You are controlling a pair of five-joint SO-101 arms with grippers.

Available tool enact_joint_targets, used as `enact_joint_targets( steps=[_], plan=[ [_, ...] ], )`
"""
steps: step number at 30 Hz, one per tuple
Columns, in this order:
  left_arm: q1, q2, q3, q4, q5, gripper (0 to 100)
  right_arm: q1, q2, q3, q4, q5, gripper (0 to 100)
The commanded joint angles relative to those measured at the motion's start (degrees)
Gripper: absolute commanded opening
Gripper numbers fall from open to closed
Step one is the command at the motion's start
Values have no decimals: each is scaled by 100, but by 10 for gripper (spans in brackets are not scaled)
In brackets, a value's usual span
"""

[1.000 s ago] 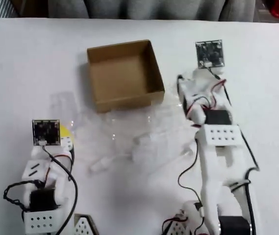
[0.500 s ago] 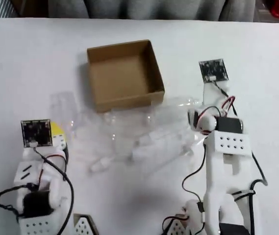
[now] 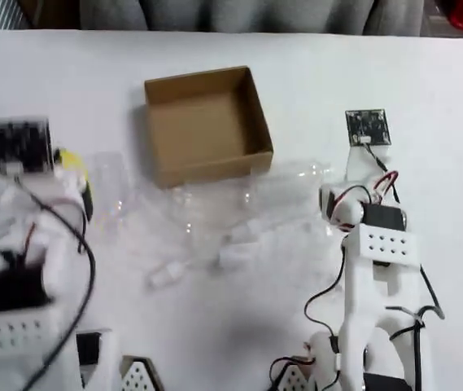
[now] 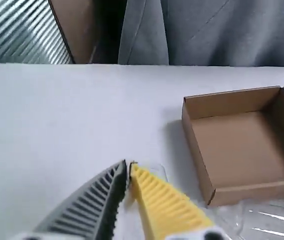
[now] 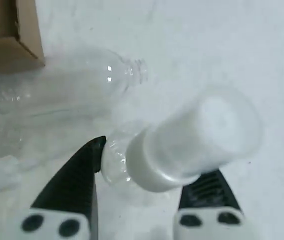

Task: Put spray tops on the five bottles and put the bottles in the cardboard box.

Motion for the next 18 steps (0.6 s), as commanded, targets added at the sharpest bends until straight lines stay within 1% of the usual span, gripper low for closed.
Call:
enact_joint_targets(
  steps=[1, 3, 6, 11, 14, 18],
  plan=[
    [242, 1543, -1319, 9, 774, 24, 40, -92, -79, -110, -62, 16],
    [418, 2070, -1618, 0, 985, 24, 48, -92, -79, -110, -53, 16],
    [796, 2756, -1969, -62, 1029, 24, 48, -92, -79, -110, -18, 16],
    [1218, 3591, -2040, -976, 1046, 24, 75, -92, -79, -110, -9, 16],
    [1279, 4110, -2057, -1512, 1055, 24, 57, -92, -88, -110, -9, 16],
    [1297, 4716, -2101, -1996, 1055, 33, 57, -92, -88, -110, -26, 16]
  ],
)
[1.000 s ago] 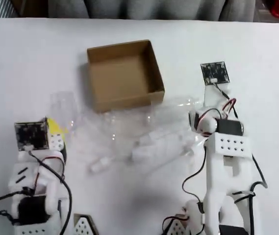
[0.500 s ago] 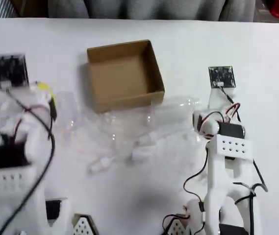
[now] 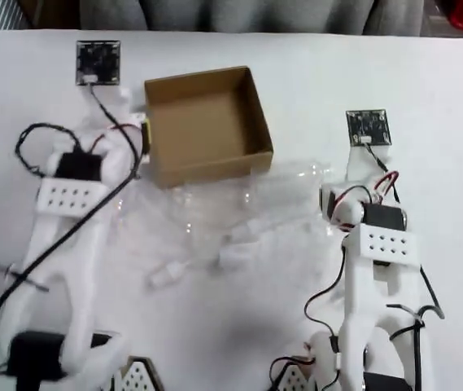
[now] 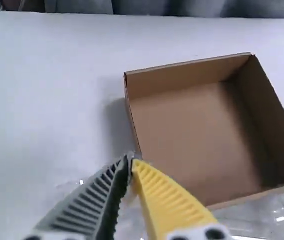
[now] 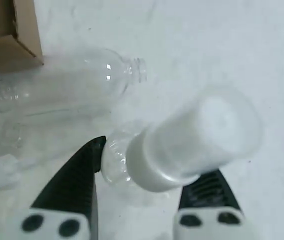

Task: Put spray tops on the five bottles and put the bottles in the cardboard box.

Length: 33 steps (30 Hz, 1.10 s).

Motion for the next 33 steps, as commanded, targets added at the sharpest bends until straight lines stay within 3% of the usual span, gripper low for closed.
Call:
enact_joint_targets(
  steps=[1, 7, 14, 33],
  plan=[
    [101, 479, -431, -659, 70, 53, 40, -101, -88, -119, -44, 16],
    [66, 796, -378, -809, 79, 218, 31, -75, -88, -233, -70, 16],
    [57, 1516, -466, -1284, 44, 214, 31, -75, -79, -233, -70, 16],
    [-189, 3503, -1662, -1099, 35, 176, 66, -101, 229, -602, -18, 16]
  ],
)
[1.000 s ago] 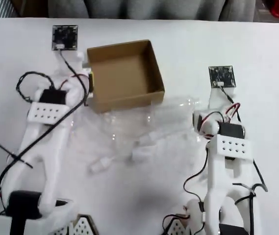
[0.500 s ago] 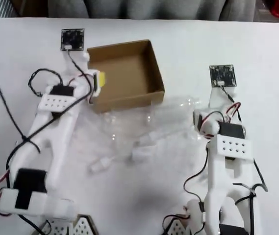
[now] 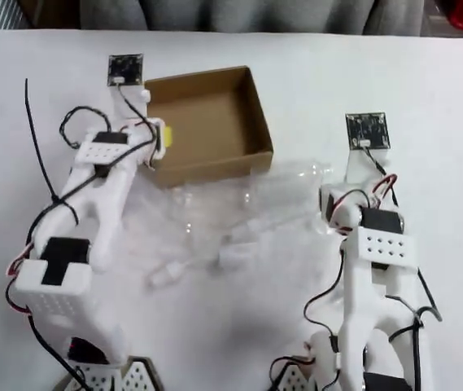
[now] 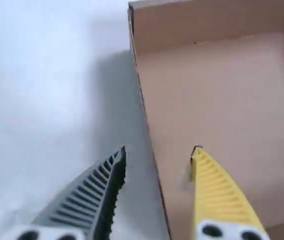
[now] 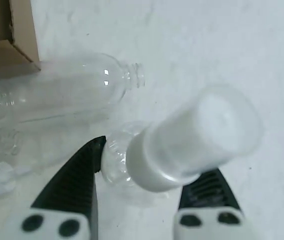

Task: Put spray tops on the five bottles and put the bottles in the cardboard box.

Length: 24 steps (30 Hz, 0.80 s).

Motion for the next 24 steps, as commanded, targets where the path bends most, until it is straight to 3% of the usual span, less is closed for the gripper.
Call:
enact_joint_targets(
  steps=[1, 4, 10, 15, 24],
  plan=[
    [-22, -75, -396, 88, 35, 141, 48, -92, -62, -110, -18, 16],
    [101, -75, -396, 158, 18, 15, 48, -92, -62, -110, -18, 16],
    [251, -75, -387, 387, 9, 18, 48, -92, -62, -110, -18, 16],
    [259, -84, -387, 659, -677, 20, 40, -92, -70, -110, -18, 16],
    [330, -101, -396, 958, -958, 20, 31, -92, -79, -110, -18, 16]
  ],
)
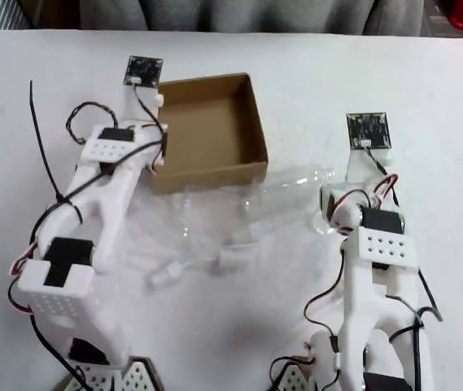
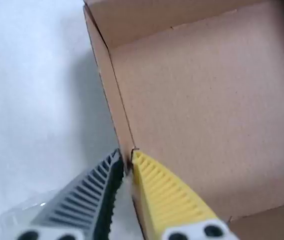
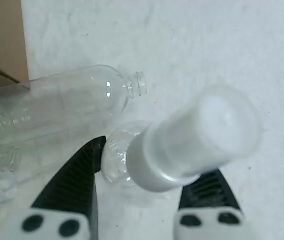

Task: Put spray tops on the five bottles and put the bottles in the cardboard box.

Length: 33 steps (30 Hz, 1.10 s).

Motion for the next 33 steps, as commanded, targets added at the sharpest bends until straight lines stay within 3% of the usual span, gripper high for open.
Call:
enact_joint_targets(
  steps=[1, 6, 14, 19, 25, 33],
  plan=[
    [180, -110, -185, 281, -457, 20, 31, -92, -79, -110, -18, 16],
    [338, -708, 229, 378, -1415, 20, 40, -92, -70, -110, -18, 16],
    [479, -1481, 1363, -607, -1407, 22, 40, -92, -70, -101, -18, 16],
    [312, -1543, 1415, -765, -1371, 23, 48, -92, -70, -101, -18, 16],
    [154, -1543, 1415, -730, -211, 24, 48, -92, -70, -101, -18, 16],
    [127, -1552, 1407, -580, 695, 21, 48, -92, -70, -92, -18, 16]
  ],
)
